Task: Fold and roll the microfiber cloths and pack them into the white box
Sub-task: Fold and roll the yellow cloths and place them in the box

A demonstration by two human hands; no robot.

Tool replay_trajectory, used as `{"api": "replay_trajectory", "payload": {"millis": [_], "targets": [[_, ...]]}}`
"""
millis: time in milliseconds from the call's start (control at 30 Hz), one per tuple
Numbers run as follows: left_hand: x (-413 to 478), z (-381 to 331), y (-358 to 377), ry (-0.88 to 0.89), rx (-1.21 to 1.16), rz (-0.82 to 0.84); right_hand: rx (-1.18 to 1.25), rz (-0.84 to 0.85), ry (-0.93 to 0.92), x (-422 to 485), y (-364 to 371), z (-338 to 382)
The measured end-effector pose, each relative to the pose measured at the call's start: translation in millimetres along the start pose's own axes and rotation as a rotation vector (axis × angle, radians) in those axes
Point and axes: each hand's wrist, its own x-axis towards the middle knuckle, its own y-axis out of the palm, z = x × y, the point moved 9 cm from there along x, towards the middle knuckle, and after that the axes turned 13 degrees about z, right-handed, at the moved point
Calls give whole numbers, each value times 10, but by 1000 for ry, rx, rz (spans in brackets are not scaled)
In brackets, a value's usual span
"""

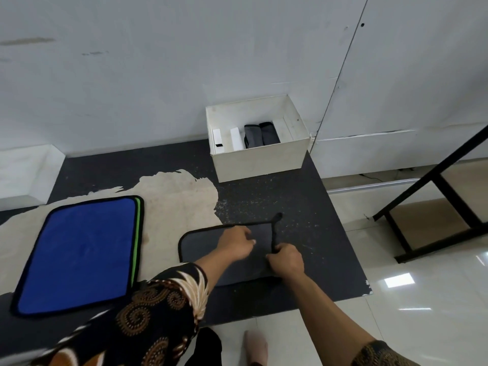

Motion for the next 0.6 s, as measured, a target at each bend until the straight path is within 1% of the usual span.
{"api": "replay_trajectory", "payload": {"millis": [67,133,200,267,300,367,400,467,533,600], "targets": [[52,-61,105,-25,-7,12,64,21,7,15,1,-33],[50,-115,134,-51,-20,-20,132,50,1,28,19,-51],[61,-149,127,-90,-13,-39,179,72,-32,13,36,-18],[87,-147,119,-162,-45,-13,243,100,-83,-25,69,50],[92,-125,130,-207,-124,16,276,115,-111,-55,87,95],[68,-119,160,-262,-377,58,308,137,-174,-105,110,194],[82,-112,178,-272,-492,65,313,153,-207,-127,132,236],[115,-108,193,-281,-634,68,299,188,-268,-175,183,296],[131,-86,171,-287,-657,59,261,212,-332,-230,230,336],[126,-69,85,-281,-552,6,220,215,-380,-263,267,367]]}}
